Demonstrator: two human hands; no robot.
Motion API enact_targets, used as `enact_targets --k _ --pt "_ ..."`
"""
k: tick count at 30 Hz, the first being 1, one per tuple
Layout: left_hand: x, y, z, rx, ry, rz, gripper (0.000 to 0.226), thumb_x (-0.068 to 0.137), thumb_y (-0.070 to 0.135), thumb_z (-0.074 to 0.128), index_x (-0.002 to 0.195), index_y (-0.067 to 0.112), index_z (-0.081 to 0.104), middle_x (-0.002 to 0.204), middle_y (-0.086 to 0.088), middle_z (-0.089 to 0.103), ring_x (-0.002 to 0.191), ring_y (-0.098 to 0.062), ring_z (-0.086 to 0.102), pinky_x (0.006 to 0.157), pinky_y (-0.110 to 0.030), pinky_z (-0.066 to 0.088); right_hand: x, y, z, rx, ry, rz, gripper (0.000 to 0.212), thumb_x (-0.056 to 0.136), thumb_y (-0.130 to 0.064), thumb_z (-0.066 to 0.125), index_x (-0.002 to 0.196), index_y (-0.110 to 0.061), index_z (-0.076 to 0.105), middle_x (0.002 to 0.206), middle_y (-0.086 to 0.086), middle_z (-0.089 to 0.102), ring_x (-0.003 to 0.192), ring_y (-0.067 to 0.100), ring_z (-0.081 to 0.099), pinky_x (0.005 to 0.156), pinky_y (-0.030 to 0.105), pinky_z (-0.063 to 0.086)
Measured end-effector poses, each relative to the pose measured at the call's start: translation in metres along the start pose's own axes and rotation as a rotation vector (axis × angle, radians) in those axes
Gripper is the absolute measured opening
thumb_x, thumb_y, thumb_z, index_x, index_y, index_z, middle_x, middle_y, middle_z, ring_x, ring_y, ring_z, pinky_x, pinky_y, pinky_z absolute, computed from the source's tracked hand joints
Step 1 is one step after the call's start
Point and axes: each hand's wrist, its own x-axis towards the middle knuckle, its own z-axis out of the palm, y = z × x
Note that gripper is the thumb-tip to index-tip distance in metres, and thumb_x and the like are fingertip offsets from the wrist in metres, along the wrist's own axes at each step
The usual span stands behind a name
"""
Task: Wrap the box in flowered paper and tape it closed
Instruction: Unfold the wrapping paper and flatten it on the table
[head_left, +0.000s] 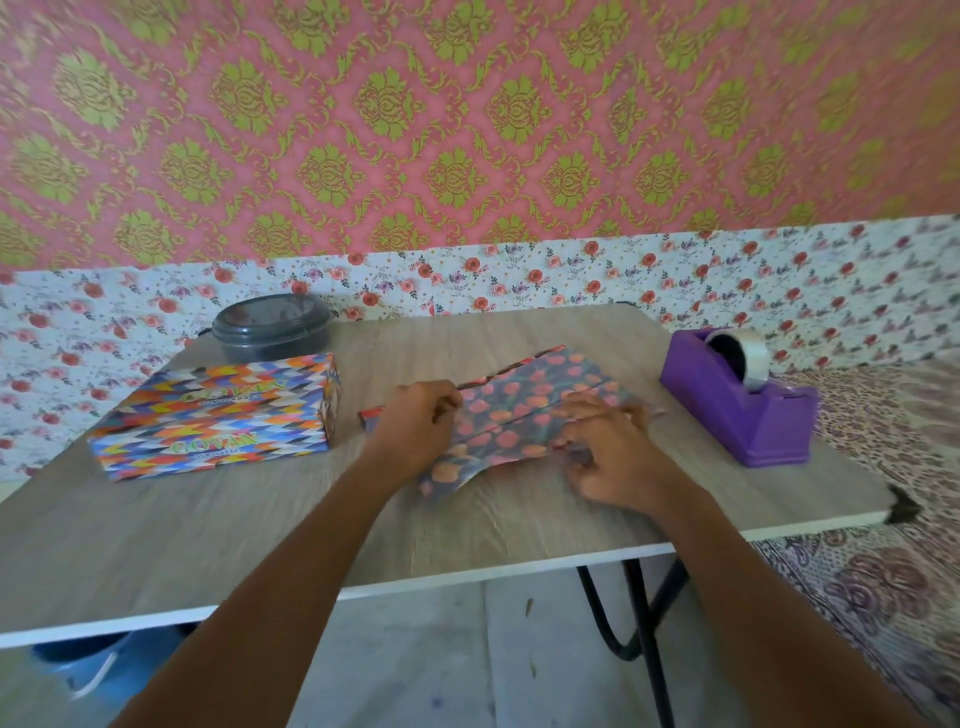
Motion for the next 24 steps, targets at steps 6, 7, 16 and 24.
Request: enact_targets --k 6,7,16,24 --pt "0.023 0.012 0.004 0.454 -0.283 -0.199 0.034 0.093 0.017 0.051 0.127 0.016 0.056 0.130 -0.009 0.054 0.121 -0.031 0.053 0.100 -0.048 0.043 0.036 -0.003 -0.003 0.103 0.040 0.106 0.049 0.099 -0.044 0.049 0.057 -0.019 0.044 0.059 -0.003 0.052 0.062 0.019 0.055 0.066 0.035 0.038" --pt "0.024 0.010 0.008 0.489 -0.300 -0.223 0.034 0.095 0.018 0.049 0.128 0.013 0.052 0.132 -0.011 0.049 0.124 -0.034 0.048 0.100 -0.050 0.040 0.044 -0.006 -0.001 0.081 0.034 0.106 0.042 0.097 -0.035 0.054 0.059 -0.020 0.046 0.062 -0.001 0.054 0.065 0.022 0.058 0.064 0.036 0.041" --pt "0.049 -0.027 0.029 0.289 -0.237 -0.378 0.022 0.095 0.026 0.058 0.108 0.008 0.052 0.119 -0.021 0.055 0.113 -0.039 0.050 0.091 -0.043 0.041 0.051 -0.001 0.028 0.268 -0.003 0.119 0.052 0.071 -0.061 0.075 0.112 -0.029 0.077 0.111 -0.003 0.057 0.102 0.016 0.061 0.093 0.037 0.052" --pt "0.074 -0.013 -0.004 0.073 0.085 -0.383 0.024 0.089 0.025 0.076 0.099 0.007 0.064 0.101 -0.010 0.066 0.099 -0.028 0.061 0.085 -0.047 0.055 0.042 -0.010 0.024 -0.128 -0.039 0.087 0.071 0.072 -0.081 0.046 0.126 -0.042 0.069 0.131 -0.015 0.058 0.130 0.013 0.048 0.105 0.045 0.026"
